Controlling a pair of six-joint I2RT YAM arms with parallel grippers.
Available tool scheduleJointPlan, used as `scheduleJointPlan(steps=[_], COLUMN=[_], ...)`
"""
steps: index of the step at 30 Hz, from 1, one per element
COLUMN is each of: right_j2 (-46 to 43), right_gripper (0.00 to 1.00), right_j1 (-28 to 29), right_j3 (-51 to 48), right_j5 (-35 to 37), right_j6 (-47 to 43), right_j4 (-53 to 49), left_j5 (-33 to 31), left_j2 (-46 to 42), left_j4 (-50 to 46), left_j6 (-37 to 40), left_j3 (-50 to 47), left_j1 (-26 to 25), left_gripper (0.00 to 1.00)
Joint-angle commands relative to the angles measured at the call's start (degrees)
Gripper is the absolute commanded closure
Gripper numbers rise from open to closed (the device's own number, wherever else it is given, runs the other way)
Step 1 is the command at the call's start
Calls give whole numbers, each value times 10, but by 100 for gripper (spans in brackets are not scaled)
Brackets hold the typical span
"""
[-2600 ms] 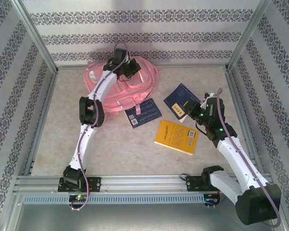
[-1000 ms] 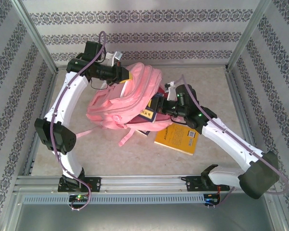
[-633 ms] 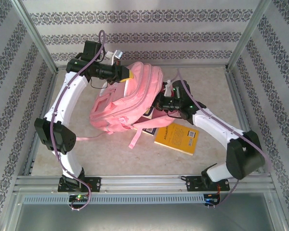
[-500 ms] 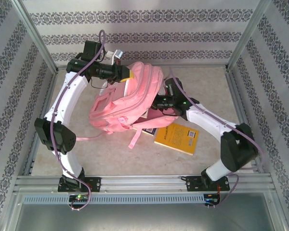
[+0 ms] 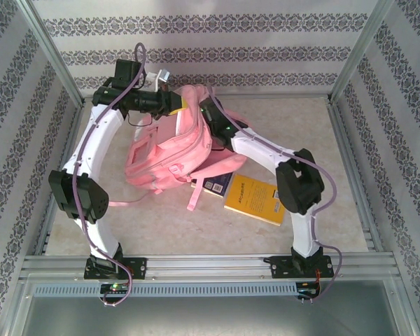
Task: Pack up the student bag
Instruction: Place the book in the student bag, then close the student bag at the top-left of the table.
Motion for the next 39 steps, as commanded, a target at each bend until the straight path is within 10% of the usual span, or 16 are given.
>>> scheduleJointPlan(steps=[1, 8, 29, 39], right_j2=[20, -122, -337, -343], right_gripper=[46, 5, 14, 9], right_j1=[20, 12, -85, -90], right_j3=[26, -87, -332, -339], right_j5=[-15, 26, 118, -11], right_j6=[-43, -154, -199, -204], right_j4=[-11, -3, -71, 6], left_j5=[78, 46, -211, -279], left_j2=[-45, -57, -29, 25], left_j4=[98, 132, 64, 57], left_j6=[-23, -63, -33, -28], left_j3=[-2, -43, -119, -52], left_j1=[2, 54, 101, 90], left_gripper=[100, 100, 100, 100])
